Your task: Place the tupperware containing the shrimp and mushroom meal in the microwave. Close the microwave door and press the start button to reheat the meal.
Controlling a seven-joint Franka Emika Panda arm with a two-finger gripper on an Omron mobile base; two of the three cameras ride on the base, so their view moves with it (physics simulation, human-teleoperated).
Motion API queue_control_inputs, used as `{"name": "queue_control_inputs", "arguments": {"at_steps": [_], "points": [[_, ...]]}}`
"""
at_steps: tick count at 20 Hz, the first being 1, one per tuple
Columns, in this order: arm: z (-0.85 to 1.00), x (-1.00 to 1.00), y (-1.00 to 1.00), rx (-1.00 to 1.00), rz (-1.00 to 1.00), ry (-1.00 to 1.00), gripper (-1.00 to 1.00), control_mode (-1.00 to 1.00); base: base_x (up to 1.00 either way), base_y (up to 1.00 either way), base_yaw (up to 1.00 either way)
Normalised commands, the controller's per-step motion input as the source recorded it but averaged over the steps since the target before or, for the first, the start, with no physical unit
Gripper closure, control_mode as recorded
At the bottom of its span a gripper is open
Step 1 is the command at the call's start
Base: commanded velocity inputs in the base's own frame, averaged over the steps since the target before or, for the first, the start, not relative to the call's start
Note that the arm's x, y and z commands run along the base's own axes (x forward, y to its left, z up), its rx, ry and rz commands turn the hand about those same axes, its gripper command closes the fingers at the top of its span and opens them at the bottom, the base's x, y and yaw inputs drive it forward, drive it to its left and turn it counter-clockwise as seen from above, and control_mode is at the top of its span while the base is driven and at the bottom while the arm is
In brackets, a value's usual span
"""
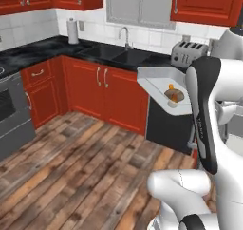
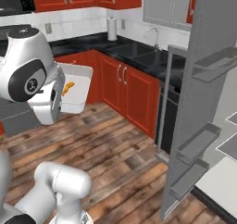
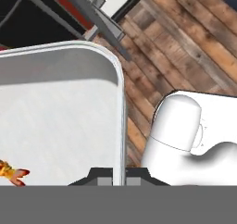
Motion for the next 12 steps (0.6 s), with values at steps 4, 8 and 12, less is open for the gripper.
{"name": "queue_control_inputs", "arguments": {"at_steps": [4, 8, 12], "points": [[0.00, 0.00, 0.00, 0.00, 0.00, 0.00, 1.00, 1.00, 0.27, 0.33, 0.55], [0.00, 0.00, 0.00, 0.00, 0.00, 0.00, 1.00, 1.00, 0.28, 0.25, 0.55], [0.00, 0.00, 0.00, 0.00, 0.00, 0.00, 1.00, 1.00, 0.29, 0.22, 0.55]]}}
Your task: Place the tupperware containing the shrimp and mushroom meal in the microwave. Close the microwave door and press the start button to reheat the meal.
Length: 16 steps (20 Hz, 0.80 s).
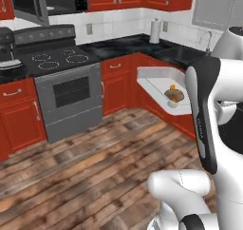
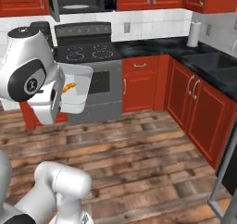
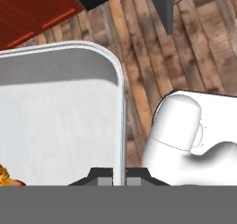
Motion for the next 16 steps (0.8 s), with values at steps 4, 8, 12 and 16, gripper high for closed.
{"name": "queue_control_inputs", "arguments": {"at_steps": [4, 8, 12, 16], "points": [[0.00, 0.00, 0.00, 0.00, 0.00, 0.00, 1.00, 1.00, 0.36, 0.07, 0.51], [0.00, 0.00, 0.00, 0.00, 0.00, 0.00, 1.00, 1.00, 0.46, 0.00, 0.43], [0.00, 0.00, 0.00, 0.00, 0.00, 0.00, 1.00, 1.00, 0.60, 0.00, 0.31], [0.00, 0.00, 0.00, 0.00, 0.00, 0.00, 1.00, 1.00, 0.70, -0.04, 0.20]]}}
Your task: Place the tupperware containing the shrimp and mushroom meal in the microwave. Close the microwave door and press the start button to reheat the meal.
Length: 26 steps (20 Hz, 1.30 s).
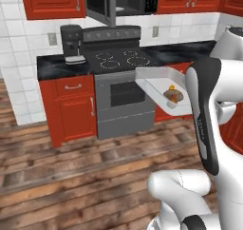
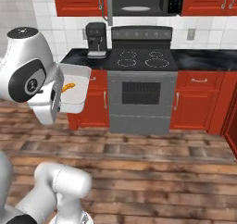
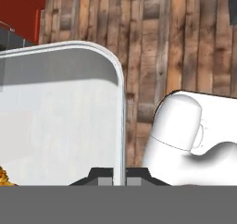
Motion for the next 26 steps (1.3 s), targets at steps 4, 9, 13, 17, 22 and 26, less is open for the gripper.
{"name": "queue_control_inputs", "arguments": {"at_steps": [4, 9, 13, 17, 22, 26], "points": [[0.00, 0.00, 0.00, 0.00, 0.00, 0.00, 1.00, 1.00, 0.67, -0.19, 0.09], [0.00, 0.00, 0.00, 0.00, 0.00, 0.00, 1.00, 1.00, 0.57, -0.30, 0.01], [0.00, 0.00, 0.00, 0.00, 0.00, 0.00, 1.00, 1.00, 0.52, -0.42, 0.00], [0.00, 0.00, 0.00, 0.00, 0.00, 0.00, 1.00, 1.00, 0.49, -0.49, 0.00], [0.00, 0.00, 0.00, 0.00, 0.00, 0.00, 1.00, 1.00, 0.47, -0.50, 0.00], [0.00, 0.00, 0.00, 0.00, 0.00, 0.00, 1.00, 1.00, 0.48, -0.49, 0.00]]}}
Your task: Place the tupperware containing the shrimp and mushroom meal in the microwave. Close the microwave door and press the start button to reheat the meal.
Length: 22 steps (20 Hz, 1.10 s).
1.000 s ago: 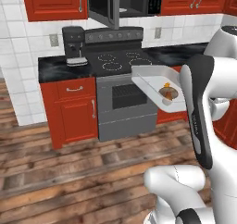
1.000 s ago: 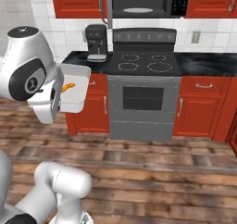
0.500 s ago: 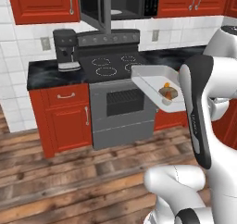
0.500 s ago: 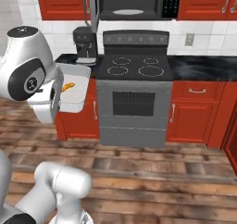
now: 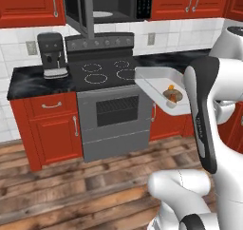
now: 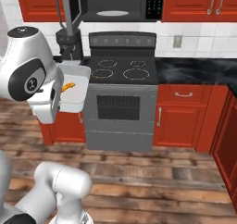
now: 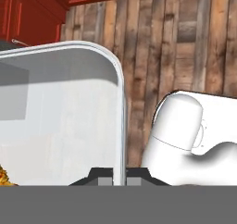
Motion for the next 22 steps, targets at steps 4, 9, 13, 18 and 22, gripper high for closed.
{"name": "queue_control_inputs", "arguments": {"at_steps": [4, 9, 13, 18, 22], "points": [[0.00, 0.00, 0.00, 0.00, 0.00, 0.00, 1.00, 1.00, 0.48, -0.45, 0.00], [0.00, 0.00, 0.00, 0.00, 0.00, 0.00, 1.00, 1.00, 0.59, -0.36, 0.06], [0.00, 0.00, 0.00, 0.00, 0.00, 0.00, 1.00, 1.00, 0.69, -0.25, 0.11], [0.00, 0.00, 0.00, 0.00, 0.00, 0.00, 1.00, 1.00, 0.79, -0.15, 0.17], [0.00, 0.00, 0.00, 0.00, 0.00, 0.00, 1.00, 1.00, 0.82, -0.16, 0.20]]}}
